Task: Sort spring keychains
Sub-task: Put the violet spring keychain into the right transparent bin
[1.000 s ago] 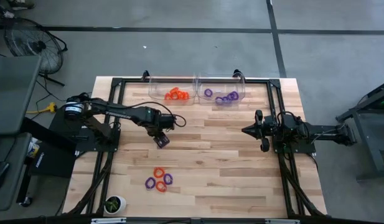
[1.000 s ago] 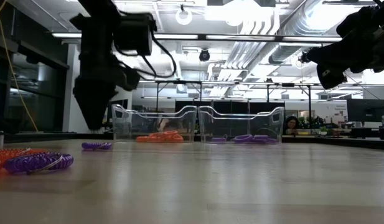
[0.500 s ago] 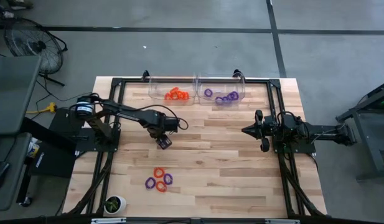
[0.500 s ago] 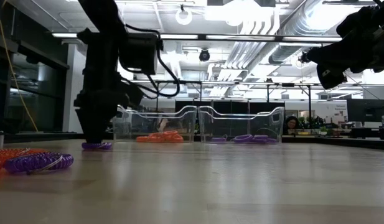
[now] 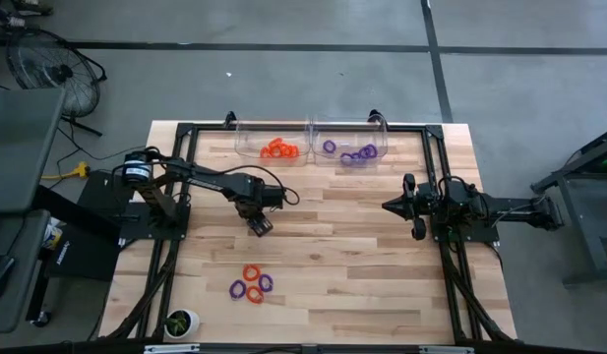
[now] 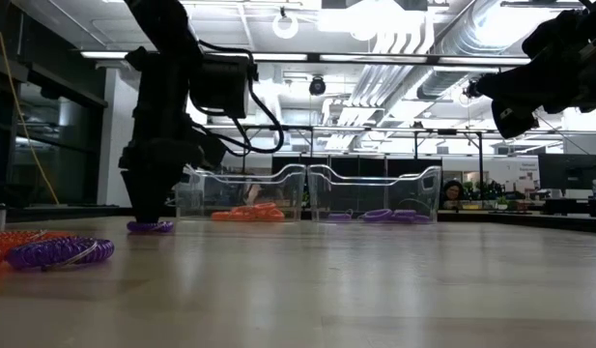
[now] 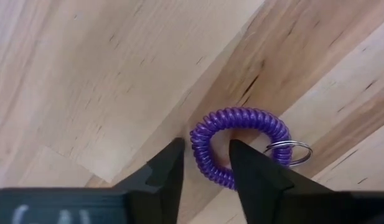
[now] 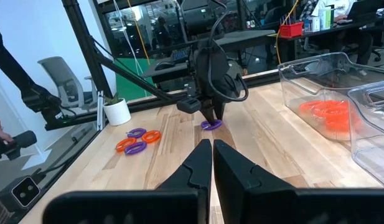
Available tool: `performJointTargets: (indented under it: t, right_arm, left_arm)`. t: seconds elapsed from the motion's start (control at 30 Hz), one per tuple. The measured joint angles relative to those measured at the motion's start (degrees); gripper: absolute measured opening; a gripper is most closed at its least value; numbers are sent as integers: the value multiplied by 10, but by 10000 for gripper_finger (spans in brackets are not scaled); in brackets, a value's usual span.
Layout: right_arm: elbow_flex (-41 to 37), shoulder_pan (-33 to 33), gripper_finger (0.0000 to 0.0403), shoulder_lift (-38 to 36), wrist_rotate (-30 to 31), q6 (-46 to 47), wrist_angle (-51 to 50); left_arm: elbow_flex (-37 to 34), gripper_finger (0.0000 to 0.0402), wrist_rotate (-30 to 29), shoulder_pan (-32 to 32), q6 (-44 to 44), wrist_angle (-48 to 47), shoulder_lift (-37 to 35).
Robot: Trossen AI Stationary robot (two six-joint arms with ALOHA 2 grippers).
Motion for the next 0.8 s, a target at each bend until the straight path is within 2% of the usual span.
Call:
performJointTargets:
  t: [0.37,0.63,0.8]
  right_arm:
    - [0,0,12,0,0,0,0]
    - [0,0,12,0,0,0,0]
    - [0,0,12,0,0,0,0]
  left_arm:
    - [-1,12,4,0,18,4,2]
    - [0,4,3,0,34,3,2]
    - [27,3,-5,0,49,-23,4]
